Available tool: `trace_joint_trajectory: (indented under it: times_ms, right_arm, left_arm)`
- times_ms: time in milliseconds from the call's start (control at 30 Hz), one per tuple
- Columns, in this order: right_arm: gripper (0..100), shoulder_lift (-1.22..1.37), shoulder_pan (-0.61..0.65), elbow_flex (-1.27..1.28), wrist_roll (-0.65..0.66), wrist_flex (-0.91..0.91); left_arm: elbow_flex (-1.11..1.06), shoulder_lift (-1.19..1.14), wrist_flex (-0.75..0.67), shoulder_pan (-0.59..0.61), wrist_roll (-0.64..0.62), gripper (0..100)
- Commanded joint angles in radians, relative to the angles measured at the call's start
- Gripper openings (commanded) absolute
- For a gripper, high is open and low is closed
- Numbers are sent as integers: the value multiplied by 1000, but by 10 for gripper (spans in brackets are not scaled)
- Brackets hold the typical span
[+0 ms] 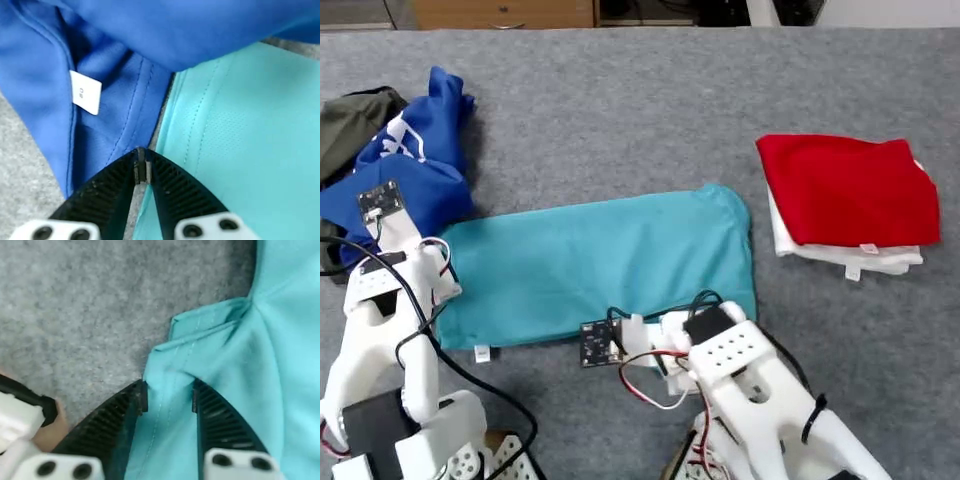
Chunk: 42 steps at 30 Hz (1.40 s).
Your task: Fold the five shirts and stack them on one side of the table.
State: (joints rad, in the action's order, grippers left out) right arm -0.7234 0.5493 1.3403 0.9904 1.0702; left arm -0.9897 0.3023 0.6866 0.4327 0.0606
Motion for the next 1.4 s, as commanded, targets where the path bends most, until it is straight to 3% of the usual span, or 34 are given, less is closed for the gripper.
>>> trace_joint_trajectory:
  times_ms: [0,167,367,533,800,1133,1367]
  right_arm:
    - [174,15,7,4,-2,-32]
    - [159,127,7,-39,35,-41]
    - [23,306,4,-136,35,-49]
    - [3,317,1,-150,35,-55]
    - [2,325,-177,-266,37,-63]
    - [2,691,-191,-831,69,215]
    - [2,1058,-166,-1440,265,560]
  left_arm:
    - [40,1,11,-11,0,19]
    - [40,1,12,-11,2,19]
    - [38,1,14,-9,2,19]
    - [38,1,14,-8,2,19]
    - [38,1,9,-12,2,19]
    - [38,1,8,-14,3,19]
    - [40,1,8,-14,3,19]
